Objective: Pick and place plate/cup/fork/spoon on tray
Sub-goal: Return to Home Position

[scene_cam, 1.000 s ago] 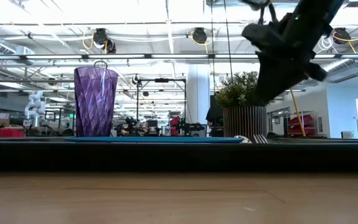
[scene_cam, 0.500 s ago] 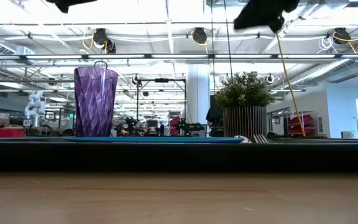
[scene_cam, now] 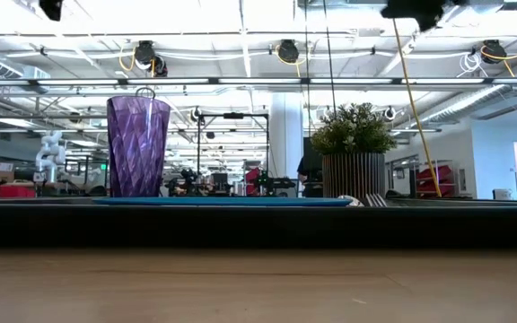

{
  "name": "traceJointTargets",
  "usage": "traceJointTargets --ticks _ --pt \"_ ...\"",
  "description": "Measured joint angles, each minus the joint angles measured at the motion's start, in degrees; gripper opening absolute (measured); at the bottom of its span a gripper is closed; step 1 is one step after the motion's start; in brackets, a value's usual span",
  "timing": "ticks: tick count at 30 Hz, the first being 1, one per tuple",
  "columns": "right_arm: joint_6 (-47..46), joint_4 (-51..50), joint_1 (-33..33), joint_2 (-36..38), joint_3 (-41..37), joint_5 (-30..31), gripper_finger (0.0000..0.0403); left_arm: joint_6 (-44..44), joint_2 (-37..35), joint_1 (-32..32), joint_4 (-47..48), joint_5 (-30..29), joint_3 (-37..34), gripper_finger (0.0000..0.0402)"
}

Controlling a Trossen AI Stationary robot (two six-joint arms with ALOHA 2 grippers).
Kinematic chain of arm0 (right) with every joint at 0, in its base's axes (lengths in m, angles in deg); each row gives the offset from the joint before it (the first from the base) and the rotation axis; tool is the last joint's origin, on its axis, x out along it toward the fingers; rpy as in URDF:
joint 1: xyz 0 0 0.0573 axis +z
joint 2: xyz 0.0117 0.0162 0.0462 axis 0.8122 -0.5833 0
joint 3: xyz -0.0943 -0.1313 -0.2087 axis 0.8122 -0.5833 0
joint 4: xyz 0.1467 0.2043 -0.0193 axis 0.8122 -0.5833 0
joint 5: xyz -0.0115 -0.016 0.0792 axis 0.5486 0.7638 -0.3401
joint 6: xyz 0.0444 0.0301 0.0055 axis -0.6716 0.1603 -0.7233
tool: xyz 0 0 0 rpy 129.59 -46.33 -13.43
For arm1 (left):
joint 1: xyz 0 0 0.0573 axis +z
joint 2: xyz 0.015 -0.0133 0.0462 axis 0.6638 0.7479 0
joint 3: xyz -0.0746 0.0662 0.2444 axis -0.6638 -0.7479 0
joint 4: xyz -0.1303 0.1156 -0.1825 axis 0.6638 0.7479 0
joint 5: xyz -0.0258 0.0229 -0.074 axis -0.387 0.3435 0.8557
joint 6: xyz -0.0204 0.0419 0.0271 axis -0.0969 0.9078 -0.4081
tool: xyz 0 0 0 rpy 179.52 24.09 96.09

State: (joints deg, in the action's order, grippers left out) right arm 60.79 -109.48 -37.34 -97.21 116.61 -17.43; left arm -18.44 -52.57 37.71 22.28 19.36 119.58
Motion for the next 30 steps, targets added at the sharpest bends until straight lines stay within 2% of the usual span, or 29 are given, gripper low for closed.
traceJointTargets --ticks 4,8,17,23,30 --pt "-2.71 0.11 -0.65 7.53 -5.92 0.02 0.0093 -4.17 -2.0 0.0 3.8 0.26 -0.01 0.0056" --pt "-5.83 0.33 -1.18 12.66 -10.47 0.2 0.0093 -6.14 -1.98 0.0 1.09 1.89 -2.53 0.0056" --pt "-12.57 2.78 -1.2 18.05 -21.33 -0.27 0.0093 -4.98 -2.64 0.0 -27.57 7.69 -20.58 0.0056" --pt "-18.56 6.9 -1.16 21.47 -28.56 -4.5 0.0093 -8.57 -6.64 0.0 -30.9 8.03 -26.48 0.0056" --pt "-18.67 14.15 -1.14 26.19 -35.35 -4.62 0.0093 -12.24 -13.44 0.0 -30.89 8.52 -31.97 0.0056"
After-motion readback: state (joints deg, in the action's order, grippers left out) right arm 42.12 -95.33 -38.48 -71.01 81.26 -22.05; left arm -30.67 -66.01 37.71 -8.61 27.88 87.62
